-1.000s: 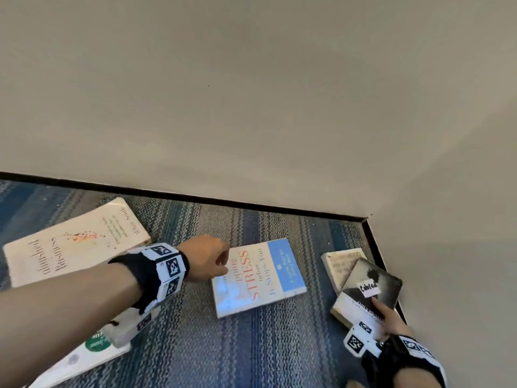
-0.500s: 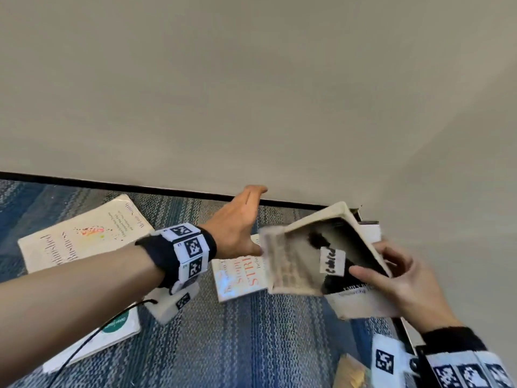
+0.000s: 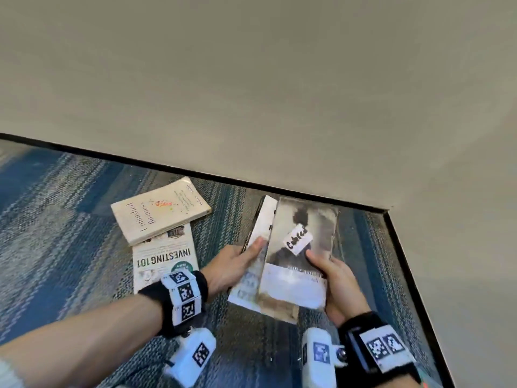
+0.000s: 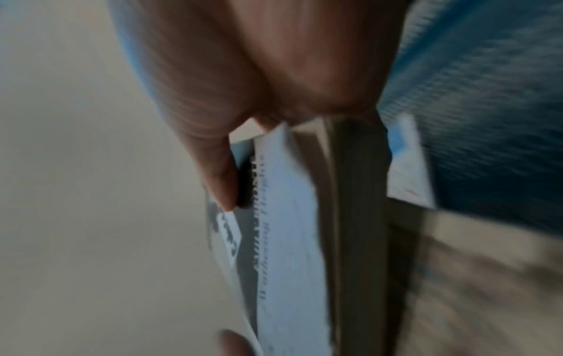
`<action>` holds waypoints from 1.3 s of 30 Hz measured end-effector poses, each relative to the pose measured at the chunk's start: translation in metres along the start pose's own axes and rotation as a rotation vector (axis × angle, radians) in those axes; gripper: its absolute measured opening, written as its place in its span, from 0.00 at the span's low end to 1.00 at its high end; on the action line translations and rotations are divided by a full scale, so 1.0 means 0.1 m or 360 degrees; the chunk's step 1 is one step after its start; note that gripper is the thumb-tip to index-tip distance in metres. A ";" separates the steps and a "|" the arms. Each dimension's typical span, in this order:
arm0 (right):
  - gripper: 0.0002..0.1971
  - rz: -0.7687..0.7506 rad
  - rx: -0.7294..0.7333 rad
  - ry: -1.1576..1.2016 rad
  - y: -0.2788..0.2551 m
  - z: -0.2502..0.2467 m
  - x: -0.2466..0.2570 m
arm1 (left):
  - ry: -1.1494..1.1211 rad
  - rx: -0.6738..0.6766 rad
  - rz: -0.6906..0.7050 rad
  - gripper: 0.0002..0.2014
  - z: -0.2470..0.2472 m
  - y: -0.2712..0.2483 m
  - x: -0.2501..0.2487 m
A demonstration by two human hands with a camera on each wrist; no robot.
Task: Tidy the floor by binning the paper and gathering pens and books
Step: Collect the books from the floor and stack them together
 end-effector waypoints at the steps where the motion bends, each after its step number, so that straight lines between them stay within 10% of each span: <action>1: 0.28 0.0098 -0.0016 0.0011 0.01 0.02 -0.19 | 0.0026 -0.0019 0.0024 0.36 -0.01 -0.03 -0.02; 10: 0.18 0.0138 -0.0163 -0.0122 0.02 -0.22 -0.26 | -0.0082 0.0302 -0.0049 0.21 0.48 0.14 0.02; 13: 0.24 -0.0190 -0.0533 -0.0647 0.04 -0.60 -0.04 | 0.0832 0.0250 0.0035 0.39 0.53 0.46 0.12; 17: 0.25 -0.0263 -0.0862 -0.1652 -0.04 -0.83 0.03 | 0.1617 -0.0085 0.0180 0.33 0.36 0.96 -0.05; 22: 0.30 -0.0193 -0.0794 -0.2424 -0.02 -0.77 -0.23 | 0.1653 -0.0374 0.0030 0.38 0.21 1.53 -0.04; 29: 0.27 -0.0234 -0.0760 -0.2255 -0.04 -0.79 -0.21 | 0.1800 -0.0242 -0.0159 0.54 0.20 1.80 0.17; 33: 0.30 -0.0231 -0.0760 -0.2161 0.00 -1.00 -0.13 | 0.1666 -0.0195 -0.0270 0.43 0.07 1.74 0.15; 39: 0.27 -0.0668 -0.0220 -0.2644 -0.16 -0.61 0.04 | 0.1228 -0.0090 0.0268 0.18 0.14 1.36 -0.23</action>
Point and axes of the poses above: each hand's wrist, its own y-axis towards the middle knuckle, its own z-axis out of the palm, x = y × z, the point moved 9 cm from there along y, towards the middle knuckle, and after that the axes turned 1 degree about z, right-handed, at the moved point
